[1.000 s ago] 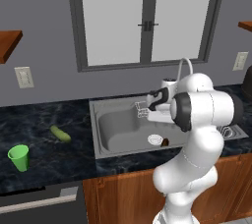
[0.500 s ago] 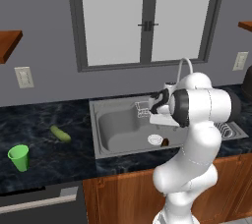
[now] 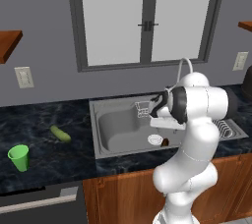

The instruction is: Remove the cucumber and sweet potato from the sink. Then move the bowl and cup from the counter to the sink for washing.

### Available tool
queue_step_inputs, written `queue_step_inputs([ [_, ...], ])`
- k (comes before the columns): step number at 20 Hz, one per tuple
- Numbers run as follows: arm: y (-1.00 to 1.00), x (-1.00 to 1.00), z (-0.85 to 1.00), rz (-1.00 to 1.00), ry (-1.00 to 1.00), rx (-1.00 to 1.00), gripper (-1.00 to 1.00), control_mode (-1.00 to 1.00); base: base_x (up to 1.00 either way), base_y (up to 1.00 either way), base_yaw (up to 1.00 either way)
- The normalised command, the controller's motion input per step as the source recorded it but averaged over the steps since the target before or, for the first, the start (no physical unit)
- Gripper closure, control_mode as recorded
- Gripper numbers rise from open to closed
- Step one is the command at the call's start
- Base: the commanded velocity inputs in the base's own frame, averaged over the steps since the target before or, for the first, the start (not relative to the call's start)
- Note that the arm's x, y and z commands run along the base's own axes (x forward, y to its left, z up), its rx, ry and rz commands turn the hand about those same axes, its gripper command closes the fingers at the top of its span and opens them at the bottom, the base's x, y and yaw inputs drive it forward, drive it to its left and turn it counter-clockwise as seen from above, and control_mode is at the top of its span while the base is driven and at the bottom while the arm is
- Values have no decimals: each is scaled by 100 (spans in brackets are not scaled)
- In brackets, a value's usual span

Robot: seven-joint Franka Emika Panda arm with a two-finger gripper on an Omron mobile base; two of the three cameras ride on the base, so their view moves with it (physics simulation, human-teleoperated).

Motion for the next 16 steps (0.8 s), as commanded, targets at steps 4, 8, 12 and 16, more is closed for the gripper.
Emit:
queue_step_inputs([
  [4, -2, 2, -14, 0, 0, 0, -100, -100, 0, 0, 0],
  [8, -1, 1, -17, 0, 0, -2, -100, -100, 0, 0, 0],
  [12, -3, 0, -17, 0, -1, -4, -100, -100, 0, 0, 0],
  [16, -9, 1, -14, 0, 0, -5, -100, -100, 0, 0, 0],
])
